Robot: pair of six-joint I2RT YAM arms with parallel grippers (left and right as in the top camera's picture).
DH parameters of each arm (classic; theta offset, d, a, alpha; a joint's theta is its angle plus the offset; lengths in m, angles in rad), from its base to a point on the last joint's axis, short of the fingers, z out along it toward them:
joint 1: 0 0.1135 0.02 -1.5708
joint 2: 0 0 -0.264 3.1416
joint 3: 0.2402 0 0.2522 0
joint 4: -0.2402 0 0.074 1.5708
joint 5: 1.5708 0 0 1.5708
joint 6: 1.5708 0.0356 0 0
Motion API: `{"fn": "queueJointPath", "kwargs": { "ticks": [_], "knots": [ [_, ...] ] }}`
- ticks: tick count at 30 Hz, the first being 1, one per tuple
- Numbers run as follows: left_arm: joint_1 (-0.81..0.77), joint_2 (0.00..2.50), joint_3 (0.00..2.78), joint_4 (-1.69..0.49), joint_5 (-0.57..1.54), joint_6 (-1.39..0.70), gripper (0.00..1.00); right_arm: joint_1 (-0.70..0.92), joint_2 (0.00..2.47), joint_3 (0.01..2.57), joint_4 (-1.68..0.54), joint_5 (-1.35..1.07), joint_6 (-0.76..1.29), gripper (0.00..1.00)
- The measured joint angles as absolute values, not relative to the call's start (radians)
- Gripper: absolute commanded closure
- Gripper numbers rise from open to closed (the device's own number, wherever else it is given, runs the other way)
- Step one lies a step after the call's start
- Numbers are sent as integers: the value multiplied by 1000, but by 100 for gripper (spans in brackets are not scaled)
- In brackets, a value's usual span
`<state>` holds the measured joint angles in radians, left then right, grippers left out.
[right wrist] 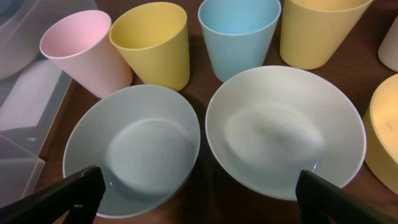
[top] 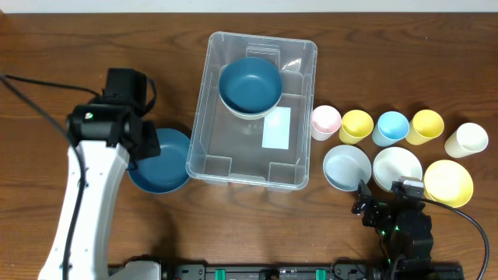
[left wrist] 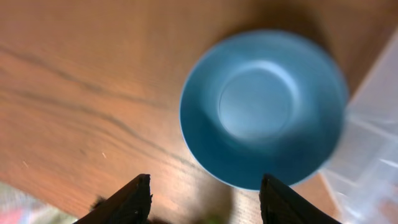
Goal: Pack container
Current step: 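Return the left gripper and grasp the second teal bowl's rim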
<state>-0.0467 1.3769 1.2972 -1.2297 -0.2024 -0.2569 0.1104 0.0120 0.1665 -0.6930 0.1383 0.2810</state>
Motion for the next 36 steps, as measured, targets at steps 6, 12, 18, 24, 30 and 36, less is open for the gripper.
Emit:
{"fn": "queueJointPath", "kwargs": {
  "ticks": [6,12,18,24,30,36],
  "knots": [
    [-7,1422,1166,-1192,-172,-331,42,110,12,167,-693,138,281,1],
    [53,1422,973,-1021,-159,-402,42,110,12,167,-693,139,281,1],
    [125,1422,828,-874,-126,-417,50,110,12,167,-693,138,281,1],
    [129,1422,808,-818,-100,-396,93,110,12,167,-693,138,281,1],
    [134,1415,810,-810,-86,-396,94,110,12,167,-693,138,281,1],
    [134,1372,894,-893,-96,-385,94,110,12,167,-693,138,281,1]
  ]
}}
